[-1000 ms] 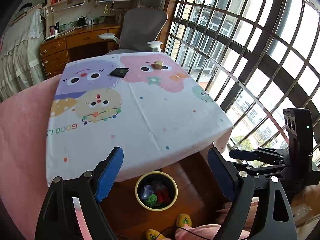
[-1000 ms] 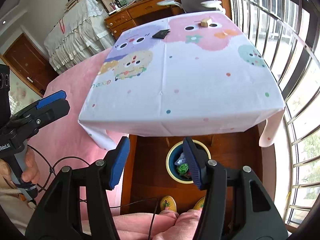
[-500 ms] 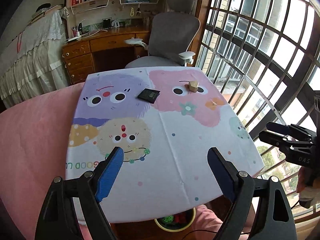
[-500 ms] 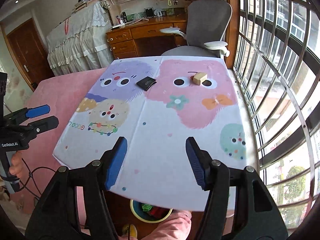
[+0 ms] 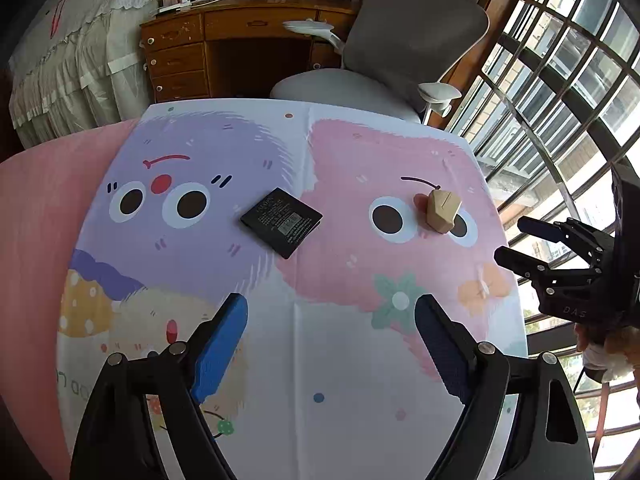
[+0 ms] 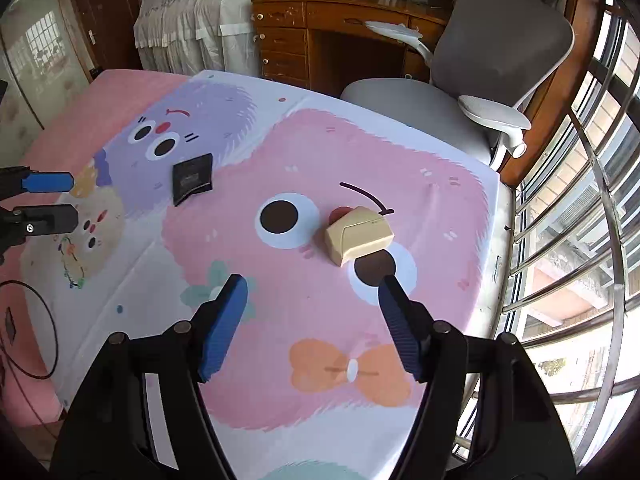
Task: Collect trash
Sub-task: 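Grasp the beige block with the right tool while the left tool grasps the black TALOPN card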
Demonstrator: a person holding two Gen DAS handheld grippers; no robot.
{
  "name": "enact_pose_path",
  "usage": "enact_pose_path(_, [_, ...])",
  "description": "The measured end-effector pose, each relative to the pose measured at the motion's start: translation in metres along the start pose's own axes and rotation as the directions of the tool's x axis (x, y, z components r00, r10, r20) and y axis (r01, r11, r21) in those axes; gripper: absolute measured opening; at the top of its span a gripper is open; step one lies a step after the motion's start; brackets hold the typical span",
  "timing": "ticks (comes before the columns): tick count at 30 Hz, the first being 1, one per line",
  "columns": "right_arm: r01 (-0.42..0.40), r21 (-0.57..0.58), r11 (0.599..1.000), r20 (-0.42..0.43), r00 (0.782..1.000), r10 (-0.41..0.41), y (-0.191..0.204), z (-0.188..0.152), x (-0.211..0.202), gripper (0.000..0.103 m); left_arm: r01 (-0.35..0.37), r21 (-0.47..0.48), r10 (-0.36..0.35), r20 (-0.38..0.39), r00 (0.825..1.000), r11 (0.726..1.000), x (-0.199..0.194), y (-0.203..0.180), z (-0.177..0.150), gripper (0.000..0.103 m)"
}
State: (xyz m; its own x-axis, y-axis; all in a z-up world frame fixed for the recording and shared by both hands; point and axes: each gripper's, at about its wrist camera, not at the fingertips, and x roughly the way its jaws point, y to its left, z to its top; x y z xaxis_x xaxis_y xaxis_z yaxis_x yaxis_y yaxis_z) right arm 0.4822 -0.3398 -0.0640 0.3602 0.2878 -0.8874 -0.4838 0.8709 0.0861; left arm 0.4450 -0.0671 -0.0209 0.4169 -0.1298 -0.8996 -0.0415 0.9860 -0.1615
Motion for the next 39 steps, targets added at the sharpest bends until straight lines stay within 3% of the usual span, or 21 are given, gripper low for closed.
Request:
enact_pose_path(6, [-0.043,0.004,0.999,-0.057,0.997,0.043,-0.034,0.012,0.085,0.067,-0.050,-0.046,0.048,-0.052,0.998,0.998,0.067,-0.008,0.033,0.087])
enact_pose_path(12, [-0.046,-0.019,0.999,-0.086,0.995,0.044,-0.034,0.012,0.128,0.069,-0.089,-0.115,0.078,-0.099,0.992,0.989,0.110,0.005,0.050,0.087])
enact_pose_path(16, [-0.023,-0.095,0.995,-0.066,0.998,0.017,-0.026,0.014,0.137,0.070,-0.125,-0.188,0.099,-0.140,0.985,0.974,0.140,0.024,0.060,0.087])
enact_pose_path(20, [-0.021,-0.085,0.996,-0.049,0.999,0.016,-0.026,0.016,0.140,0.061,-0.144,-0.297,0.096,-0.171,0.981,0.944,0.165,0.040,0.070,0.087])
enact_pose_path(23, [-0.011,-0.079,0.997,-0.050,0.999,0.007,-0.025,0.018,0.143,0.061,-0.166,-0.359,0.102,-0.190,0.976,0.919,0.181,0.046,0.077,0.087])
enact_pose_path(31, [-0.001,-0.048,0.999,-0.049,0.999,-0.001,-0.021,0.014,0.133,0.061,-0.291,-0.391,0.192,-0.273,0.943,0.873,0.216,0.047,0.088,0.087])
enact_pose_path(32, [-0.002,-0.042,0.999,-0.051,0.999,0.000,-0.020,0.014,0.132,0.061,-0.305,-0.389,0.196,-0.295,0.935,0.870,0.220,0.046,0.087,0.083])
enact_pose_path(33, [-0.003,-0.037,0.999,-0.053,0.999,0.001,-0.019,0.013,0.132,0.061,-0.317,-0.375,0.208,-0.303,0.930,0.871,0.223,0.043,0.086,0.083])
enact_pose_path(35, [-0.009,-0.027,1.000,-0.059,0.998,0.007,-0.016,0.010,0.129,0.061,-0.332,-0.326,0.232,-0.311,0.922,0.885,0.227,0.035,0.086,0.073])
enact_pose_path(37, [-0.018,-0.016,1.000,-0.062,0.998,0.017,-0.011,0.006,0.125,0.061,-0.311,-0.296,0.222,-0.298,0.928,0.903,0.225,0.029,0.085,0.066])
enact_pose_path(39, [-0.026,-0.002,1.000,-0.066,0.998,0.026,-0.005,0.000,0.122,0.061,-0.266,-0.293,0.178,-0.293,0.939,0.918,0.223,0.025,0.082,0.065])
